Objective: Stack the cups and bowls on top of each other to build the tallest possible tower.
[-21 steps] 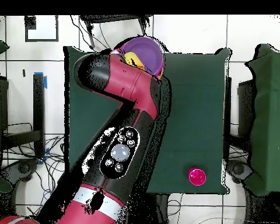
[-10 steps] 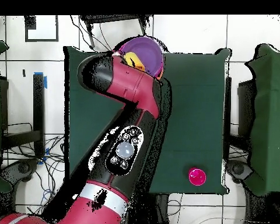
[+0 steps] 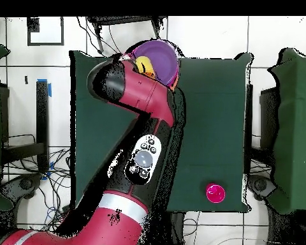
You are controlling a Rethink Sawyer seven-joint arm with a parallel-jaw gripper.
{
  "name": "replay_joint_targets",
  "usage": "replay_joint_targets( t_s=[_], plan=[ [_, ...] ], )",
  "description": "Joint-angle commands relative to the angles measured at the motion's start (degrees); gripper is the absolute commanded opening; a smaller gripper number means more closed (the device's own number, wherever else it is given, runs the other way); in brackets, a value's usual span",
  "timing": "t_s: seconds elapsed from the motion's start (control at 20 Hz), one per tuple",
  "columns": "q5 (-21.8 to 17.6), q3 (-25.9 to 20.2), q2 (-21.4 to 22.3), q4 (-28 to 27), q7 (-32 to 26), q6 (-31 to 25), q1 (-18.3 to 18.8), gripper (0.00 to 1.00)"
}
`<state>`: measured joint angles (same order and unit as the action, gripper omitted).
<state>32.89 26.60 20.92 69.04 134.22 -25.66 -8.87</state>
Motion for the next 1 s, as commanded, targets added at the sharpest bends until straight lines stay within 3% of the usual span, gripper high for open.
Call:
replay_joint_targets(
  t_s=[0.05,0.5,0.55,1.0],
  plan=[
    [-3.0,-9.7,-1.3,3.2,2.2,4.0,2.5,1.00],
    [-5.6,-7.5,-3.7,-0.2,2.2,6.3,1.9,1.00],
    [-5.9,-6.9,-4.0,-0.6,2.2,6.2,1.6,0.00],
    [-5.5,-6.1,-3.4,-1.0,3.6,-0.5,1.8,0.00]
  ],
)
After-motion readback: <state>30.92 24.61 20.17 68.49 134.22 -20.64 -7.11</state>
